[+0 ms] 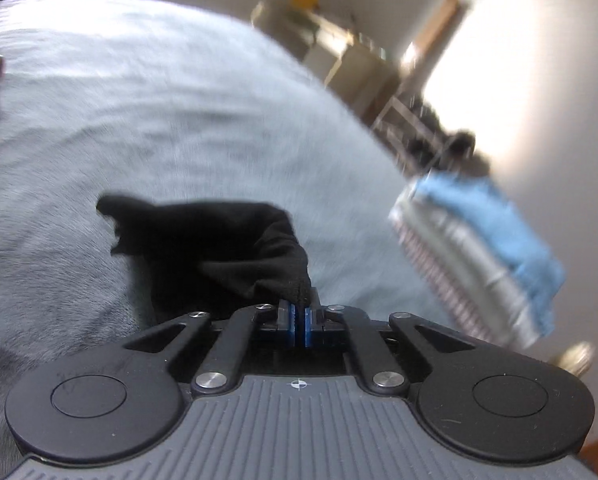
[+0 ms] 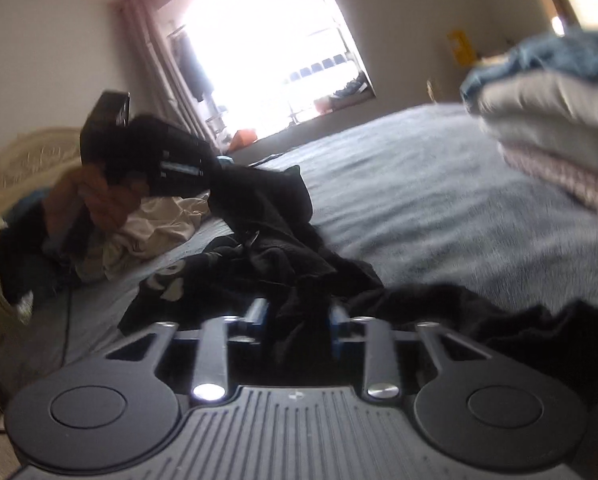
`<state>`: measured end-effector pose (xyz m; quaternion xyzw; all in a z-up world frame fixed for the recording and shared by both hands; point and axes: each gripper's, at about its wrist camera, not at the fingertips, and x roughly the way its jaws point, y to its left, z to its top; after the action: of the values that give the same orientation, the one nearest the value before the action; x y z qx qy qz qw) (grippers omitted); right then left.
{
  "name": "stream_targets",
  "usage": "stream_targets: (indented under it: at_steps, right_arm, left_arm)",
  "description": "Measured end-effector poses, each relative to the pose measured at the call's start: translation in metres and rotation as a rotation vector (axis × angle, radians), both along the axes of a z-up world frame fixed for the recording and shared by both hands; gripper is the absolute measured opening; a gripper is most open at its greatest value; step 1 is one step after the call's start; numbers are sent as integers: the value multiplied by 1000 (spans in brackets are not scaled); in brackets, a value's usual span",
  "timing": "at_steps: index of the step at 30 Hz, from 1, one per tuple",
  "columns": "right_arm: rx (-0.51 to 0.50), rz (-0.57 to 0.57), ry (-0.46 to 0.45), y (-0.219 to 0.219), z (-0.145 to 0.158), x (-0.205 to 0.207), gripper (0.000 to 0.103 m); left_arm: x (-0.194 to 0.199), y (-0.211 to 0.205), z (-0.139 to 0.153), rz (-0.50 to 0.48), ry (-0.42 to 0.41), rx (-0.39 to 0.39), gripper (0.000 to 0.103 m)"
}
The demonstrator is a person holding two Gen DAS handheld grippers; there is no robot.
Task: Fold clothes
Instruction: 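Lift the black T-shirt up off the bed with both grippers and shake it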
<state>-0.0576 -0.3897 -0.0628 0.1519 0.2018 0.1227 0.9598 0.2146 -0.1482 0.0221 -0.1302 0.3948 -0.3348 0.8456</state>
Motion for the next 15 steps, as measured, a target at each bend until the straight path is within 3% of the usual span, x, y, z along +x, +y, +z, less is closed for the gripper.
stream_targets:
  at_steps: [2,6,9,15]
  right_arm:
    - [-71,-32,-27,10,13,-7,10]
    - [-197,-89,-143,22,57,-23,8]
    - [-325,-140,-286,38,103,-35,6]
    - [-476,-198,-590,69,196,-62,5]
  left_arm:
    - [-13,17,19,33,-36,-56,2]
    - [-46,55,60,92,-131,-175,2]
    - [-74,85,93,141,-220,-270,2]
    - [-141,137,160,214,-444,-440,2]
